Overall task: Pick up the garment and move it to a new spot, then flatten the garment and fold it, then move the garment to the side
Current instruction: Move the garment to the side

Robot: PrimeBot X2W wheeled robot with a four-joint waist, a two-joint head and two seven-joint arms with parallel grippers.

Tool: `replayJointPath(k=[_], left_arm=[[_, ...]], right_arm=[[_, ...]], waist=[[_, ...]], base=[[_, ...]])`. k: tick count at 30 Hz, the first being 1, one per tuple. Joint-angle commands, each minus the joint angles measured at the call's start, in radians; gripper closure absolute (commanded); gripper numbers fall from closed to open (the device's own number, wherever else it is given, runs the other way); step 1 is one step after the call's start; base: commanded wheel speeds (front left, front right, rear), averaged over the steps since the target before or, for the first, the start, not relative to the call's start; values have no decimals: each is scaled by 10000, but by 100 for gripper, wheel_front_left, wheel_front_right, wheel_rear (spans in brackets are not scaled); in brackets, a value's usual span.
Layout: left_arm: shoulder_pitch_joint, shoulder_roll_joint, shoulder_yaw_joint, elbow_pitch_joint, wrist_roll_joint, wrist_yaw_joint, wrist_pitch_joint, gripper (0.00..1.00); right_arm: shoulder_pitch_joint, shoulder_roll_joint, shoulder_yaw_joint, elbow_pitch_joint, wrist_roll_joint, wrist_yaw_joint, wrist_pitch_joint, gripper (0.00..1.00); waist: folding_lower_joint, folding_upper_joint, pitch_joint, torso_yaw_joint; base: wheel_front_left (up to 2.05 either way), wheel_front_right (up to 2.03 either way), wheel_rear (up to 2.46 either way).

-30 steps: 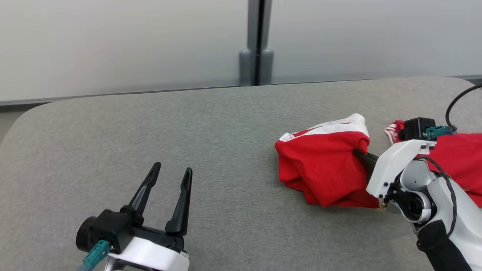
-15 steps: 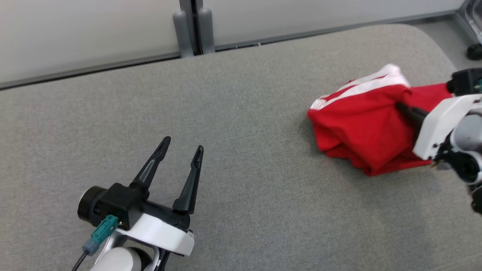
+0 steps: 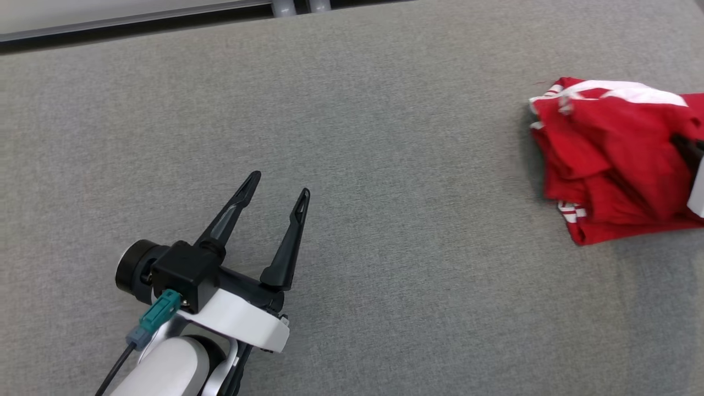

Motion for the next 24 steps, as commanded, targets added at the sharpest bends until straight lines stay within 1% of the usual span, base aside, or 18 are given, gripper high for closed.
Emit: replayJointPath(k=[1, 2, 3, 7, 10, 13, 15, 20, 24], left_arm=[[-146, 1, 17, 43, 20, -56, -63, 0], [-156, -18, 11, 86, -4, -65, -99, 0], [-138, -30, 10, 123, -33, -73, -118, 0], [49, -78, 30, 265, -97, -18, -296, 0], [218, -44, 150, 340, -191, 67, -430, 0], [387, 56, 346, 279, -271, 198, -575, 0], [581, 185, 544, 197, -366, 324, -639, 0], [1172, 498, 1107, -42, -640, 718, -712, 0], [1669, 713, 1586, -313, -962, 973, -761, 0]], right_arm=[[-158, -73, -38, 384, -66, 1, -182, 70], [-183, -15, -19, 721, -127, 1, -275, 53], [-227, 30, -31, 1032, -198, 1, -384, 0], [-540, 149, -137, 2236, -646, 1, -1031, 0], [-770, 302, -298, 2750, -969, 1, -1927, 0], [-1004, 417, -572, 3002, -1186, 1, -2967, 0], [-1002, 638, -684, 2875, -1190, 1, -3505, 0], [-575, 820, -1004, 2215, -1163, 1, -4499, 0], [41, 966, -1391, 1175, -1112, 1, -5013, 0]], waist=[[0, -1, 25, 134], [0, -1, -22, 182], [0, -1, -91, 224], [0, -1, -476, 338], [0, -1, -883, 418], [0, -1, -1313, 509], [0, -1, -1629, 567], [0, -1, -2435, 722], [0, -1, -2992, 890]], base=[[0, 0, 0], [0, 0, 0], [0, 0, 0], [0, 0, 0], [0, 0, 0], [0, 0, 0], [0, 0, 0], [0, 0, 0], [0, 0, 0]])
